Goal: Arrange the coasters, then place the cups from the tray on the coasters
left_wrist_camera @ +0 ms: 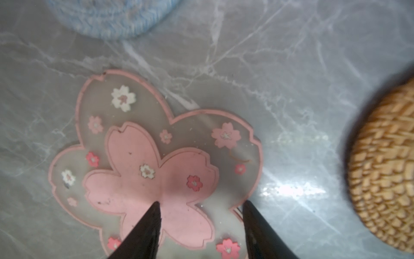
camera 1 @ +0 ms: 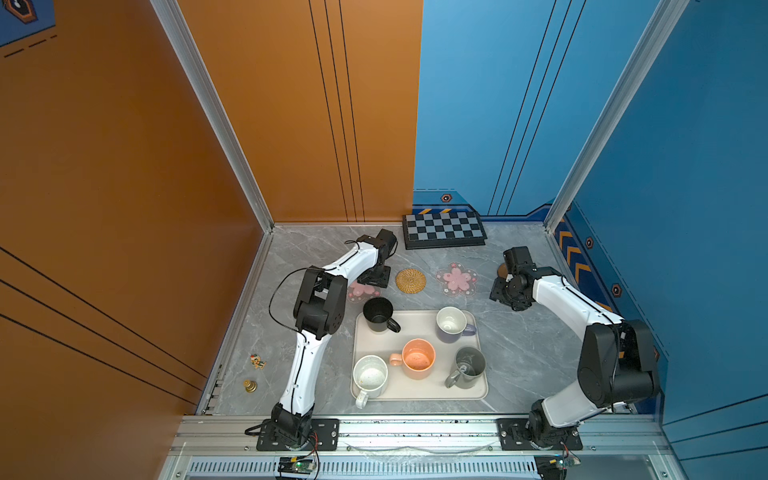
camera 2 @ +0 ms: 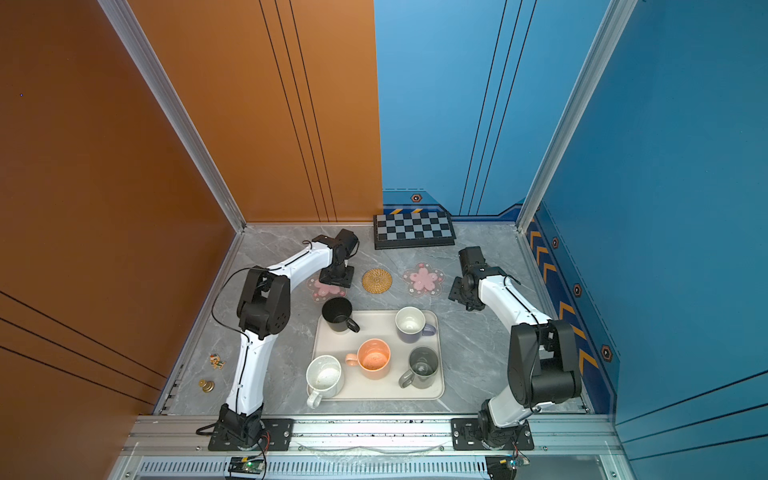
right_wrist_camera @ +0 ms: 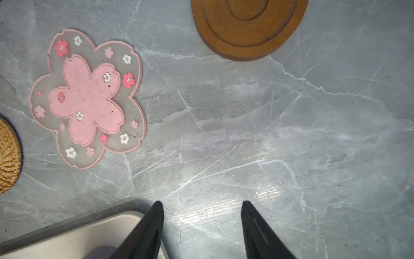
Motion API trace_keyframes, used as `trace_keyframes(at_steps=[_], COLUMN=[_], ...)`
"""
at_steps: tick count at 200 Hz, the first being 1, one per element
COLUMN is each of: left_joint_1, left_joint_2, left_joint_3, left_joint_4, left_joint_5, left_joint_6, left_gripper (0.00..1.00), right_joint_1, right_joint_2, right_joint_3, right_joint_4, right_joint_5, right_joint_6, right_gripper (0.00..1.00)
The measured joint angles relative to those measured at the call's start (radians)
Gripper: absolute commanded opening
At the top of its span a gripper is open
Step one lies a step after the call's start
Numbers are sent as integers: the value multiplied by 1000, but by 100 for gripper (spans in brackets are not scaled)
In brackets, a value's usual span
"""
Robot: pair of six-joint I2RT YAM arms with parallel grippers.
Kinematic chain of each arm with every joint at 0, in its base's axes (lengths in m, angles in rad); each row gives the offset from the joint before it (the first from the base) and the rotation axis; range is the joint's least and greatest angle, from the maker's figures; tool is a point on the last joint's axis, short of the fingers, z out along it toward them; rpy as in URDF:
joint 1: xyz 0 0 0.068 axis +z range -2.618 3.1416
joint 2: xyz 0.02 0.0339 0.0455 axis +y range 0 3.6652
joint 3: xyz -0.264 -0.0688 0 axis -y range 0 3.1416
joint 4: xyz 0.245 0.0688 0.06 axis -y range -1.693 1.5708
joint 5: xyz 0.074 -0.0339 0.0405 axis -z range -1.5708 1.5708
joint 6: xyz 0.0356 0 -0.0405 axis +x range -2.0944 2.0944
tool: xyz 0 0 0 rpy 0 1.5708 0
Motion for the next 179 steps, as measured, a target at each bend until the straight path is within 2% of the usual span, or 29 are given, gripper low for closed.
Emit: trace_keyframes(at_steps=[49, 78, 123, 179], left_joint_1=[88, 145, 235, 265], left_joint_2=[-177, -273, -294, -319], left_joint_3=[-127, -252, -476, -532], left_joint_4=[4, 39, 174, 337], left_joint_5=[53, 95, 224, 337], left_joint_6=[-17, -42, -105, -160], left_gripper=[63, 62, 62, 62], right_joint_1=[7, 21, 56, 102], right_joint_2=[4, 19, 29, 29], right_joint_3=[23, 39, 76, 93], right_joint_4=[0, -1, -10, -12], right_joint_5=[0, 0, 1, 1], right_joint_6=[3, 8, 19, 26], right_gripper=[59, 59, 59, 59])
